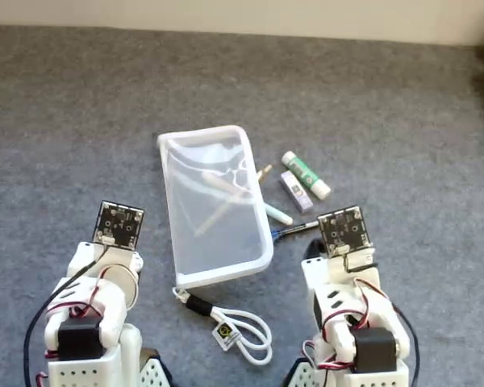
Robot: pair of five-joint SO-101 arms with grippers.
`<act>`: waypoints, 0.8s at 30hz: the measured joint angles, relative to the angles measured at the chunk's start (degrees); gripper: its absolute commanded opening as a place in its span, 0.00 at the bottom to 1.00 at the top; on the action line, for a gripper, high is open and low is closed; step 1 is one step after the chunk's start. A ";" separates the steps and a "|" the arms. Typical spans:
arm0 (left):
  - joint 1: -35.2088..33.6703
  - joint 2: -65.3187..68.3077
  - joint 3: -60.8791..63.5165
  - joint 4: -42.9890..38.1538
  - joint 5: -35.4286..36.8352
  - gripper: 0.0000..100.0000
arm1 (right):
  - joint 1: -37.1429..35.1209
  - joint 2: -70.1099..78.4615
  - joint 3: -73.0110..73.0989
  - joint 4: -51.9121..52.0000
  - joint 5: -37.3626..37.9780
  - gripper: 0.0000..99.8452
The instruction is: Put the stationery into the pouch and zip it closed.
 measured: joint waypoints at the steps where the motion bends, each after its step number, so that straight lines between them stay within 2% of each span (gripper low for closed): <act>1: 0.00 0.00 0.00 0.00 0.00 0.01 | -0.09 0.62 -0.62 0.00 0.00 0.01; 3: -0.18 0.00 0.00 0.00 0.26 0.01 | -0.09 3.34 -2.46 0.00 0.00 0.01; 8: -5.54 0.00 0.00 0.00 3.96 0.01 | -0.09 16.70 -11.34 0.00 0.00 0.01; 15: -6.24 0.00 0.00 -0.18 4.40 0.01 | 0.00 34.73 -20.22 0.00 -1.93 0.01; 21: -6.42 0.00 0.00 -0.18 4.40 0.01 | -5.98 41.49 -21.45 0.00 -2.46 0.01; 24: -9.05 0.00 0.00 -0.97 4.40 0.01 | -9.85 44.48 -22.15 0.00 -2.46 0.03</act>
